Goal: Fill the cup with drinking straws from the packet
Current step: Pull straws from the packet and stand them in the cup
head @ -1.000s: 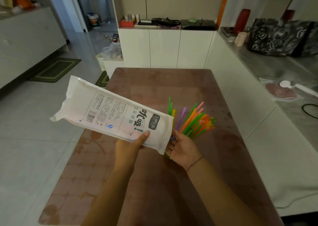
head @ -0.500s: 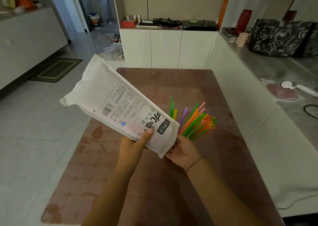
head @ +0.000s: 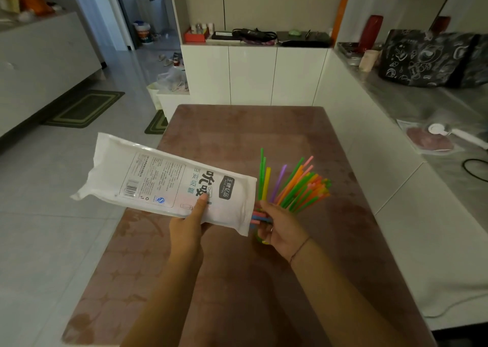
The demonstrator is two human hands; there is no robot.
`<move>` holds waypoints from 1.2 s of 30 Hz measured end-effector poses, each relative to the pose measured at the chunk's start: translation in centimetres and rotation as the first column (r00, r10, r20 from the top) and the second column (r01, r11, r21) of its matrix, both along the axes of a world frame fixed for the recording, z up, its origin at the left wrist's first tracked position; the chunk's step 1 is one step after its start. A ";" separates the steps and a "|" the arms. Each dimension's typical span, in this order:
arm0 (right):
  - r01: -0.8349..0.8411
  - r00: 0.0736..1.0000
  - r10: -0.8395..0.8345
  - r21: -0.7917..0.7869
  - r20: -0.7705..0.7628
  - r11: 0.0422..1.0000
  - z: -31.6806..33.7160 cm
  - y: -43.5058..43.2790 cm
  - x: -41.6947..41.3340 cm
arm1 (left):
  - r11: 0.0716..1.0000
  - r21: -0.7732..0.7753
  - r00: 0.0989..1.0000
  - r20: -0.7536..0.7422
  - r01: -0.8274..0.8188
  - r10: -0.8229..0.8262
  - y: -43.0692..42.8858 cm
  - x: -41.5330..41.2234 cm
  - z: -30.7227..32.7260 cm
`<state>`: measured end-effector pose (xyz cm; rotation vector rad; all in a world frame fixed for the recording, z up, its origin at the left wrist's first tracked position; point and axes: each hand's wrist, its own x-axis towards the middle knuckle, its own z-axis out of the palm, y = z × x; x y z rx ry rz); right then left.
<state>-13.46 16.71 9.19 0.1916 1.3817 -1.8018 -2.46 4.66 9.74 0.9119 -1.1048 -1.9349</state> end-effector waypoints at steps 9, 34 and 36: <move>0.054 0.914 -0.023 0.067 -0.406 0.996 0.7 0.6 -0.8 | 0.939 0.344 0.990 -0.131 -0.002 0.050 -1.1 0.2 -1.7; 0.297 0.697 -0.250 -0.046 -0.672 0.954 5.7 4.0 -4.7 | 0.828 0.561 0.976 -0.175 -0.010 0.130 -1.7 0.4 -4.2; 0.339 0.639 -0.230 0.000 -0.734 0.941 6.6 5.1 -5.5 | 0.826 0.563 0.975 -0.170 -0.022 0.142 -1.9 0.5 -4.4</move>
